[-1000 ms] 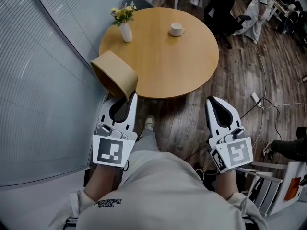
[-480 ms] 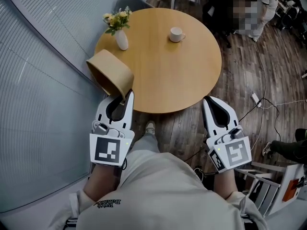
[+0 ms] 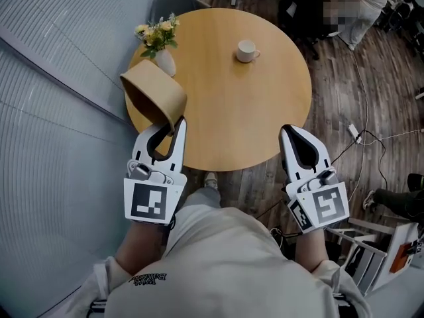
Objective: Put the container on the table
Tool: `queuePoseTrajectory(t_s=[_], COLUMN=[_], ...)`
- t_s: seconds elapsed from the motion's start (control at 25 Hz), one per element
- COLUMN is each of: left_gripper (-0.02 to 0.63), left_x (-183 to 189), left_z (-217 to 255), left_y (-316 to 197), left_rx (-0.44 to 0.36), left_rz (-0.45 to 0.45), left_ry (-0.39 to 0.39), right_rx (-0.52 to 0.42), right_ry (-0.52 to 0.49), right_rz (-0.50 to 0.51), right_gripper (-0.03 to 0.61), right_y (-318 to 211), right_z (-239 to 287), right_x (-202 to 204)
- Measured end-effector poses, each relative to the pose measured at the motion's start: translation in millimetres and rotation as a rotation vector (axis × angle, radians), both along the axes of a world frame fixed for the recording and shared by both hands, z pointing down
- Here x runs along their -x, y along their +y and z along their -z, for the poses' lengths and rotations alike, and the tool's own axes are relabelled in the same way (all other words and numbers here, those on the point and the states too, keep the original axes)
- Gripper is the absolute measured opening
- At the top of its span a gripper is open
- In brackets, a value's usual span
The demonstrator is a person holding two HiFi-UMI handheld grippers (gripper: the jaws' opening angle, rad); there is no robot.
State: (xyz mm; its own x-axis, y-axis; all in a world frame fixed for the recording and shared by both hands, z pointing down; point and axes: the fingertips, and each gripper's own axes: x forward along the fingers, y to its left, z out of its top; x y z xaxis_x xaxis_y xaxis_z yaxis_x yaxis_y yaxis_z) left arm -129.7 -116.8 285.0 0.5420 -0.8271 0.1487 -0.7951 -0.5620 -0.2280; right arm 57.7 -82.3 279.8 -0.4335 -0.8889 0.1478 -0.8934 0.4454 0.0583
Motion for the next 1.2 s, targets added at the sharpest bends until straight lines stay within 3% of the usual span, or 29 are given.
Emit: queuePoseTrajectory(t_s=[0.6, 0.88, 1.2], left_gripper=[0.023, 0.023, 0.023], left_x=[45.5, 41.5, 36.8], left_z=[7.8, 4.8, 16.1], left_y=[-83.8, -98.9, -97.3], left_rx=[-0.015, -0.008, -0.020], left_rz=[-0.030, -0.048, -0.025], left_ry=[0.056, 0.108, 0.116], right_rx=[0.012, 0.023, 0.007], right_ry=[0.023, 0.036, 0.028], right_rz=[-0.064, -0.076, -0.079], right_gripper=[0.032, 0.032, 0.032], right_y=[-74.9, -83.3, -88.1], right_z=[9.2, 5.6, 15.0], right_x=[34.6, 37.9, 21.8])
